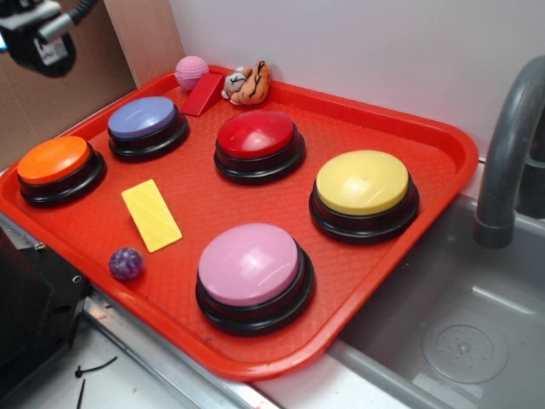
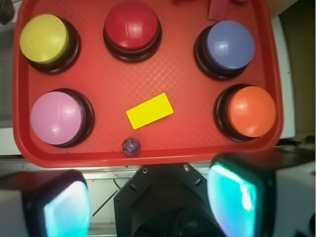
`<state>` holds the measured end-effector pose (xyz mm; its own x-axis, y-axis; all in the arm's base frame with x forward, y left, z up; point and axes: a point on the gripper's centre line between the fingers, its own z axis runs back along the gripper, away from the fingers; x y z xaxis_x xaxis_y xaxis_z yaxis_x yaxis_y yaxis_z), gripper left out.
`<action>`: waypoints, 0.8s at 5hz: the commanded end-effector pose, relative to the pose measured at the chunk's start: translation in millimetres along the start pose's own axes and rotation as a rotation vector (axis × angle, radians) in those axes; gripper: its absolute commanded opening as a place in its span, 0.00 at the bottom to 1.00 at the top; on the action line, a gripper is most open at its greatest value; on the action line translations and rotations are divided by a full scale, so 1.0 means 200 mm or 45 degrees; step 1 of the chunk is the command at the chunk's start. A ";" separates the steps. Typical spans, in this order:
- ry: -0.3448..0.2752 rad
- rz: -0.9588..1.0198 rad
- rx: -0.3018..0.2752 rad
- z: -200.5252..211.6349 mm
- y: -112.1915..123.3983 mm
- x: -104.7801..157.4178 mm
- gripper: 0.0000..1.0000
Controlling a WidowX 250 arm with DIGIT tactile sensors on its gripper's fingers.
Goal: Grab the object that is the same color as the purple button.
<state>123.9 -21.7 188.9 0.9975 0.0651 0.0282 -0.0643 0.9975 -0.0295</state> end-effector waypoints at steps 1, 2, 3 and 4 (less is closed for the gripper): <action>0.013 -0.051 0.039 -0.19 -0.03 0.03 1.00; 0.049 -0.107 -0.002 -0.31 -0.05 0.02 1.00; 0.069 -0.129 -0.008 -0.43 -0.04 0.00 1.00; 0.101 -0.138 -0.041 -0.52 -0.04 -0.01 1.00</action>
<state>122.7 -32.2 81.5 0.9966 -0.0561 -0.0601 0.0526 0.9968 -0.0596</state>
